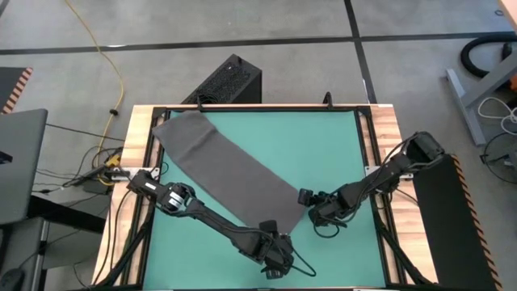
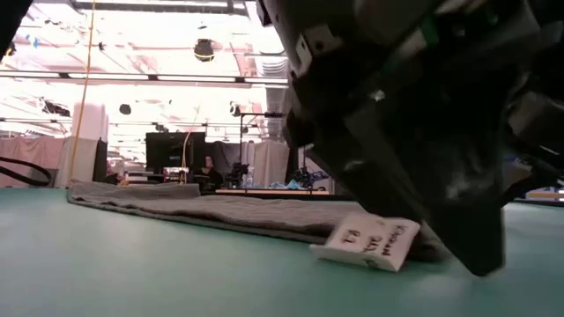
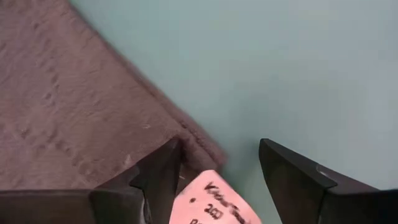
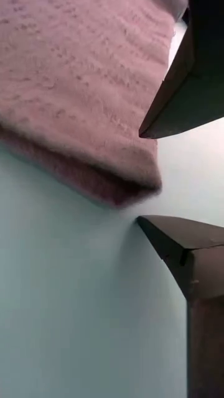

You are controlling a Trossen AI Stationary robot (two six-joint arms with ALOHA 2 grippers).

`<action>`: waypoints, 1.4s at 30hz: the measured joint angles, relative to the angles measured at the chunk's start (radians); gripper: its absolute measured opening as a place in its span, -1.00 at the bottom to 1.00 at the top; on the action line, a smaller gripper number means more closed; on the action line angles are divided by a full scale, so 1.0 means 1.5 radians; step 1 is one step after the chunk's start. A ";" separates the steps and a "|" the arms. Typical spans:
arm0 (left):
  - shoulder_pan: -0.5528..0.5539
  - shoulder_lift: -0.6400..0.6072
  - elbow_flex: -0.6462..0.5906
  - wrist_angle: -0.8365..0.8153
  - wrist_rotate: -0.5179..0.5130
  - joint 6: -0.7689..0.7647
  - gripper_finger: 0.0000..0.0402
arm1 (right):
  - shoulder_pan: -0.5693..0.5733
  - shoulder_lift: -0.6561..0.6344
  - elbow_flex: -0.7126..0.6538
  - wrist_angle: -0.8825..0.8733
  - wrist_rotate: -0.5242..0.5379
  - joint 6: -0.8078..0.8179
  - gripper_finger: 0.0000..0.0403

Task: Roll towel into tight, uniform cylinder
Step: Roll the gray towel

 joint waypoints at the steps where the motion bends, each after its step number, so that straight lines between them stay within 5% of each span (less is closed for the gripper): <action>1: 0.001 0.000 -0.002 -0.001 0.002 0.000 0.04 | 0.001 0.009 0.000 0.007 0.006 -0.002 0.19; 11: 0.007 -0.001 -0.003 -0.016 0.036 0.002 -0.15 | 0.022 0.030 -0.001 0.032 0.027 0.019 -0.19; 19: 0.014 -0.003 -0.021 0.004 0.066 -0.022 -0.88 | 0.037 0.028 0.001 -0.040 0.019 0.184 -0.89; 25: 0.010 -0.009 -0.023 -0.010 0.042 -0.029 -0.98 | 0.042 0.019 0.001 -0.080 0.005 0.315 -0.82; 30: -0.002 -0.038 -0.024 -0.102 -0.019 -0.056 -0.99 | 0.054 -0.030 0.011 -0.132 -0.123 0.394 -0.89; 36: -0.009 -0.043 -0.024 -0.060 0.011 -0.053 -0.99 | 0.016 -0.093 0.045 -0.137 -0.421 0.521 -0.91; 42: -0.015 -0.071 -0.024 -0.040 0.014 -0.026 -1.00 | -0.030 -0.092 0.049 -0.132 -0.520 0.629 -0.86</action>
